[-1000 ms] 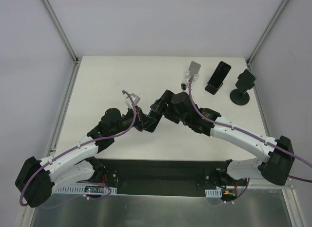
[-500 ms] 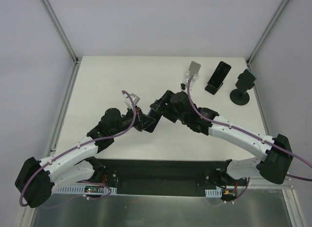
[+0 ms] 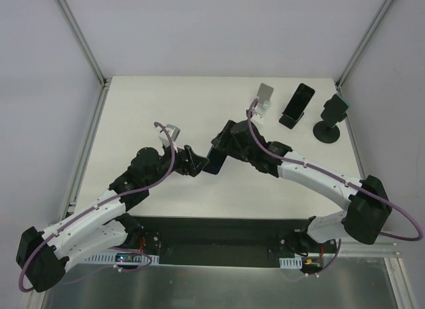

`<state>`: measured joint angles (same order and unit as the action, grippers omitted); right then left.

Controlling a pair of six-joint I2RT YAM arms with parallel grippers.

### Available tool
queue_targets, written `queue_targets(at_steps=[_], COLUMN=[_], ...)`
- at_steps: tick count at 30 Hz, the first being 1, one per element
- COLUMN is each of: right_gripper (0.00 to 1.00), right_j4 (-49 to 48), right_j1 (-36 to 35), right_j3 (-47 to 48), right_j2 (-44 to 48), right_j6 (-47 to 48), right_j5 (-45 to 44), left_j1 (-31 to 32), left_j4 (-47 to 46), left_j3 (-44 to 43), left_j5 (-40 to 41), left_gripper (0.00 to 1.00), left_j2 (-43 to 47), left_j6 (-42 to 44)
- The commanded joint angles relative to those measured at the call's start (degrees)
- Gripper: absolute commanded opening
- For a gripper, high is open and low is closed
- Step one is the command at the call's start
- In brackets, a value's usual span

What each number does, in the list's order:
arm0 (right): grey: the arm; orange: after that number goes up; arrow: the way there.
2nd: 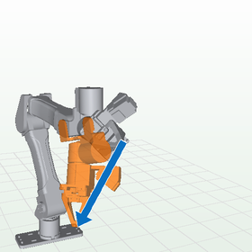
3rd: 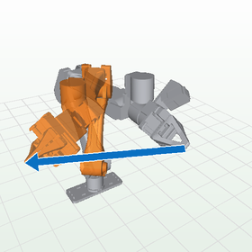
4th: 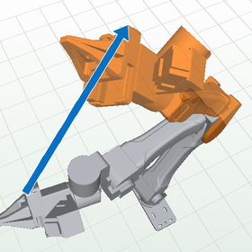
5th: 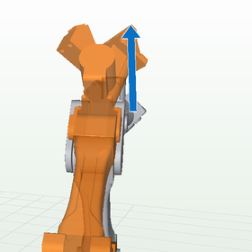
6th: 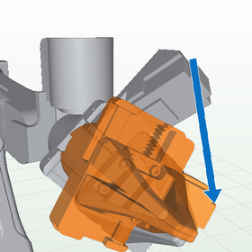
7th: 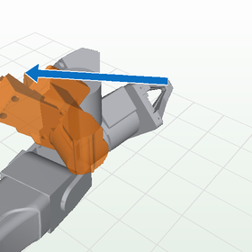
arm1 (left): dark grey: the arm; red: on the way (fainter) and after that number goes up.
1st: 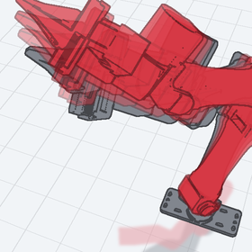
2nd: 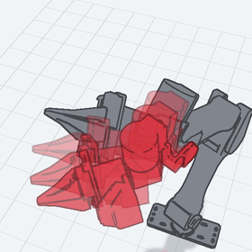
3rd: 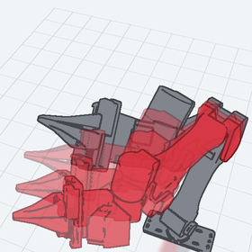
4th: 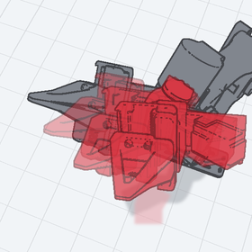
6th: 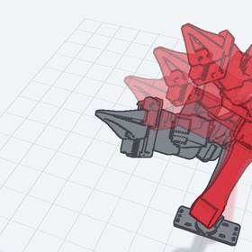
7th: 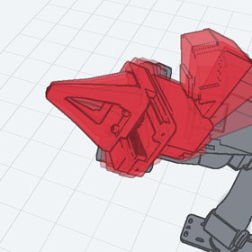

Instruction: Place the phone on the phone stand

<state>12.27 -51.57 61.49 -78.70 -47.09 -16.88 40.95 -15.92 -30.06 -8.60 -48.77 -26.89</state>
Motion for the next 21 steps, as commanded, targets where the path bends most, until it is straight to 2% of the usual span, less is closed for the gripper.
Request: queue_targets(at_steps=[1,4,5,8,11,14,18,21], right_gripper=[0.01,0.01,0.01,0.01,0.01,0.01,0.01,0.01], right_j4=[-5.7,-9.9,-11.8,-18.2,-20.2,-22.1,-27.5,-28.0], right_j1=[3.2,5.9,6.7,11.1,18.0,21.8,24.8,25.9], right_j3=[3.9,6.3,6.8,10.1,16.8,23.3,32.9,40.0], right_j2=[-2.7,-6.9,-7.7,-12.1,-17.7,-23.9,-32.3,-37.9], right_j6=[16.2,29.7,32.6,38.9,39.0,40.2,44.5,46.2], right_j5=[-9.1,-21.3,-27.8,-34.8,-36.5,-37.3,-39.0,-39.1], left_j1=[0.3,0.2,0.1,0.1,0.1,0.0,0.0,0.0], left_j4=[9.5,10.8,10.9,11.0,11.2,11.6,11.9,12.1], left_j3=[-0.9,1.8,3.0,4.4,4.6,4.3,3.6,3.2], left_j5=[15.0,19.5,19.8,20.1,19.6,19.4,19.2,19.2], left_gripper=[0.79,0.8,0.8,0.8,0.8,0.8,0.79,0.8], left_j2=[6.9,11.8,13.6,15.4,14.9,14.0,14.0,13.5], left_j6=[-0.4,-1.1,-1.3,-1.8,-1.4,-0.4,1.6,3.5])
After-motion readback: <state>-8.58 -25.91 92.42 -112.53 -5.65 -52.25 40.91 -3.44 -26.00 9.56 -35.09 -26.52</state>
